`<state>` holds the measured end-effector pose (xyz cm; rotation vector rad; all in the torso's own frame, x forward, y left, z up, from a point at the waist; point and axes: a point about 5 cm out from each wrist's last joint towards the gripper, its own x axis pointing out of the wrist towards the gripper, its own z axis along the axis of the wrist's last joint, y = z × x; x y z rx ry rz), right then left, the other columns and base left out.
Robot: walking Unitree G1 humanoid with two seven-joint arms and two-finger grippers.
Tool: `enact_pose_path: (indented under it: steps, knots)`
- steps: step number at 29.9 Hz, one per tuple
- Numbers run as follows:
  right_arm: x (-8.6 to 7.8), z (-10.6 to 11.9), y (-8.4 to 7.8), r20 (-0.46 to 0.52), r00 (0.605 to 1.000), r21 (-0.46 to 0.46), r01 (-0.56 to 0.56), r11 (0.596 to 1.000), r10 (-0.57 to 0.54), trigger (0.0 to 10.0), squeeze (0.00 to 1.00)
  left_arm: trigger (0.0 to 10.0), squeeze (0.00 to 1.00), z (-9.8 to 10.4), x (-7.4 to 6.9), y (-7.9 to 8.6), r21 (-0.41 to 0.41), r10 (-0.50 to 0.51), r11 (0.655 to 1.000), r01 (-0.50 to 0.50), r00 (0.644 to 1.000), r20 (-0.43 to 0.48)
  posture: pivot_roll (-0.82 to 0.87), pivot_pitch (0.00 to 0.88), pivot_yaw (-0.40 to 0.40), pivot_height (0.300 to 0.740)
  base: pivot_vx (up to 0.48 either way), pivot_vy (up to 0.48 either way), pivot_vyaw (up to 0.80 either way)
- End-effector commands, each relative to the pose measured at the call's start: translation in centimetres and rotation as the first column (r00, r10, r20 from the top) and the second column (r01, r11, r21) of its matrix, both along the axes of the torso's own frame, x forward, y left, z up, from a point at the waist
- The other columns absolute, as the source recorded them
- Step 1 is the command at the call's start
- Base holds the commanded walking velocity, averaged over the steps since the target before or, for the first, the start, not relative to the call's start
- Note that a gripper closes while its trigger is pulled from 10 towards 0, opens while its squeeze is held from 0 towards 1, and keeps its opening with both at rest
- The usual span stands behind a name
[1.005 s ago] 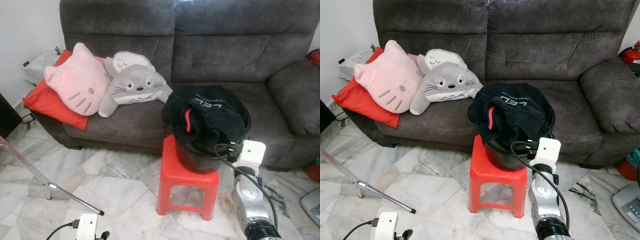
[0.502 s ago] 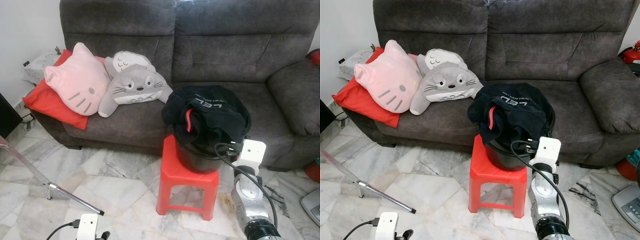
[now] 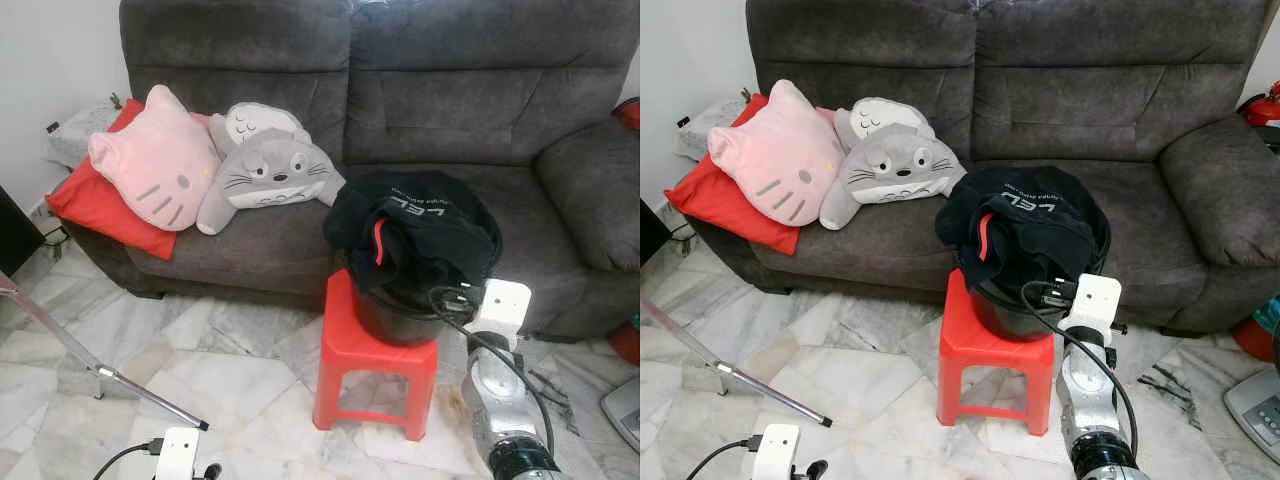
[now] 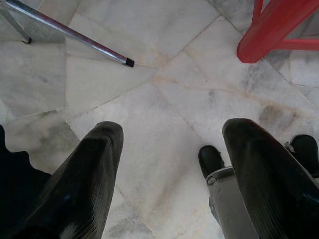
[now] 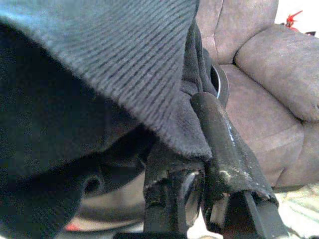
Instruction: Hang hanger
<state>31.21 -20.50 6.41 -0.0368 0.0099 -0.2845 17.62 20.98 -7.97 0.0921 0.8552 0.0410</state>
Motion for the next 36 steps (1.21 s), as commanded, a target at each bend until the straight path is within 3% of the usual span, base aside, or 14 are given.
enact_pose_path:
  steps: [1,13,16,18,21,36]
  knots:
    - [0.2,0.3,-0.1,0.017,1.000,0.007,0.013,1.000,-0.014,0.0,0.00,10.0,0.00,-0.2,-0.5,0.4,0.019,0.004,1.000,-0.004,1.000,-0.017,-0.19,0.000,0.092,0.740,0.000,0.000,0.00]
    - [1.9,3.8,-0.6,0.123,0.992,-0.095,0.001,0.996,0.010,0.0,0.00,10.0,0.00,-0.2,-0.5,0.3,0.018,0.005,1.000,-0.004,1.000,-0.021,-0.20,0.000,0.093,0.740,0.000,0.000,0.00]
    - [1.9,3.8,-0.6,0.122,0.992,-0.095,0.002,0.995,0.010,0.0,0.00,10.0,0.00,-0.2,-0.5,0.3,0.018,0.005,1.000,-0.004,1.000,-0.021,-0.20,0.000,0.092,0.740,0.000,0.000,0.00]
    - [3.1,6.8,-0.8,0.210,0.977,-0.133,0.004,0.991,0.024,0.0,0.00,10.0,0.00,-0.2,-0.4,0.1,0.014,0.003,1.000,-0.003,1.000,-0.018,-0.21,0.000,0.093,0.740,0.000,0.000,0.00]
    - [3.9,9.4,-0.6,0.282,0.958,-0.183,-0.004,0.983,0.056,0.0,0.00,10.0,0.00,-0.2,-0.3,0.0,0.011,0.001,1.000,-0.001,1.000,-0.016,-0.21,0.000,0.093,0.740,0.000,0.000,0.00]
    - [5.1,12.9,-0.8,0.326,0.942,-0.208,-0.008,0.978,0.077,0.0,0.00,10.0,0.00,-0.2,-0.4,0.0,0.010,0.006,1.000,-0.006,1.000,-0.023,-0.21,0.000,0.093,0.740,0.000,0.000,0.00]
